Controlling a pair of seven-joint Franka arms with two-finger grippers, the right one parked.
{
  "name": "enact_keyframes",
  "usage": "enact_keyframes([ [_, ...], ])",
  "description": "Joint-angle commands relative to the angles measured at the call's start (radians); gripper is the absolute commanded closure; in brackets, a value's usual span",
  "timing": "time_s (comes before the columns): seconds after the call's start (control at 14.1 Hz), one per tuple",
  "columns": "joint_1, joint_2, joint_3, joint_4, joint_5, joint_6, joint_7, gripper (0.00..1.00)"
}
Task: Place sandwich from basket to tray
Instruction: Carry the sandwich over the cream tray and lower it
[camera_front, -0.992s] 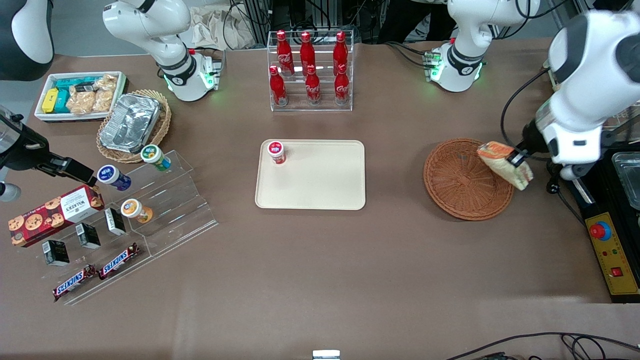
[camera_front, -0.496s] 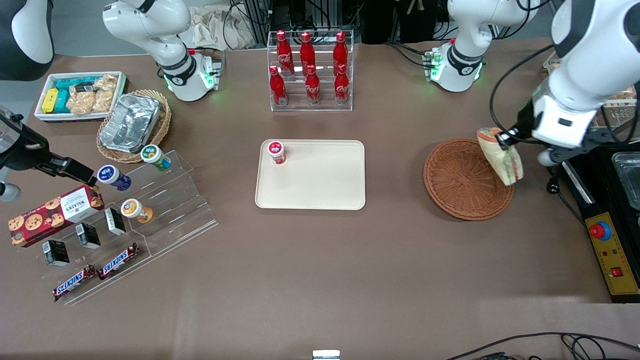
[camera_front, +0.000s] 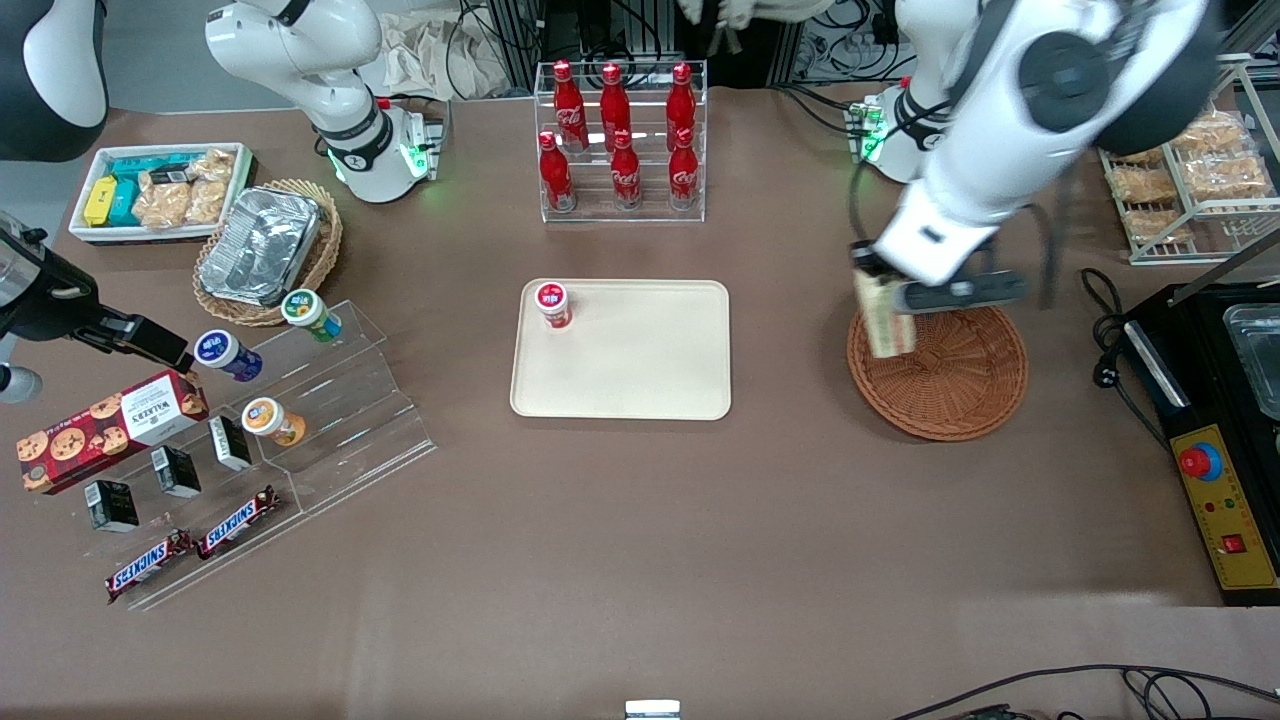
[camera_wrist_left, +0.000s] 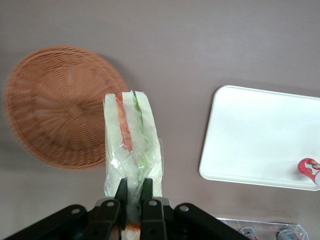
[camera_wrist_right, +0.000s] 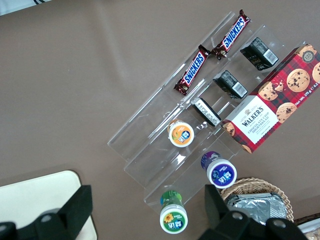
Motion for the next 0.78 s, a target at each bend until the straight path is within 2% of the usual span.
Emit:
enact_keyframes([
  [0.0,-0.054,0.07,0.007,0.022,-0.011,0.047,-0.001,1.0],
  [0.21,-0.118,0.118,0.007,-0.002,-0.043,0.189,-0.04,1.0],
  [0.43,-0.217,0.203,0.008,-0.012,-0.029,0.331,-0.158,1.0],
  [0.71,-0.29,0.303,0.01,-0.013,-0.031,0.469,-0.218,1.0],
])
